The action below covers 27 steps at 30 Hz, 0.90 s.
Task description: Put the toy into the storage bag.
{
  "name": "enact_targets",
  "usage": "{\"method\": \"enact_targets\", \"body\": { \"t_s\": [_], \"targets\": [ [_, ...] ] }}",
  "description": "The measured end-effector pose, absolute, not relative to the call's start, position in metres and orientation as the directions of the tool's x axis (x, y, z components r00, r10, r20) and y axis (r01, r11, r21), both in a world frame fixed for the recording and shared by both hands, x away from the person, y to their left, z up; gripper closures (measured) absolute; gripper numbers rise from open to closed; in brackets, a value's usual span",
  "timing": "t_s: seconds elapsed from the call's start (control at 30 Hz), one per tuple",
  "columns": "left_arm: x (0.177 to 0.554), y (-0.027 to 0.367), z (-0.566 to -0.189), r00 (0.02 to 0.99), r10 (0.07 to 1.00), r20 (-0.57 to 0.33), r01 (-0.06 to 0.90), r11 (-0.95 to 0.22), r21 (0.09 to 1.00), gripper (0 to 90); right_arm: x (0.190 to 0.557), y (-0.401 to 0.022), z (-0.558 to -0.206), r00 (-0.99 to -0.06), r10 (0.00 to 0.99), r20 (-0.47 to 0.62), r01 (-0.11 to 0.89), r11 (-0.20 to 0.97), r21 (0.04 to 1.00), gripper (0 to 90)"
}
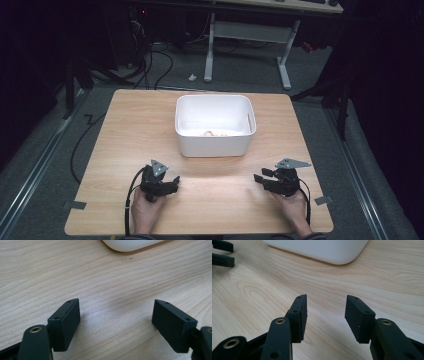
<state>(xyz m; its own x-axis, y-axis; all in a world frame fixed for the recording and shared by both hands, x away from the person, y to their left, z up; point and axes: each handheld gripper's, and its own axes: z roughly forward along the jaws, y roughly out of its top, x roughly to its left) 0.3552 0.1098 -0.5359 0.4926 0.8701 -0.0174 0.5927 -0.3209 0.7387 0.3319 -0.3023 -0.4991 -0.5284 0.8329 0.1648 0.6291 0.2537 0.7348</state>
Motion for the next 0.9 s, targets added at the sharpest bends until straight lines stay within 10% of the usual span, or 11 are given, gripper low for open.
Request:
{"method": "enact_targets", "body": {
  "t_s": [0.9],
  "targets": [
    [0.355, 0.11, -0.536, 0.492, 0.87, -0.017, 0.593, -0.321, 0.739, 22.9, 0.332, -0.283, -0.528, -0.524, 0.847, 0.086, 0.618, 0.309, 0.723, 49.4]
  ]
}}
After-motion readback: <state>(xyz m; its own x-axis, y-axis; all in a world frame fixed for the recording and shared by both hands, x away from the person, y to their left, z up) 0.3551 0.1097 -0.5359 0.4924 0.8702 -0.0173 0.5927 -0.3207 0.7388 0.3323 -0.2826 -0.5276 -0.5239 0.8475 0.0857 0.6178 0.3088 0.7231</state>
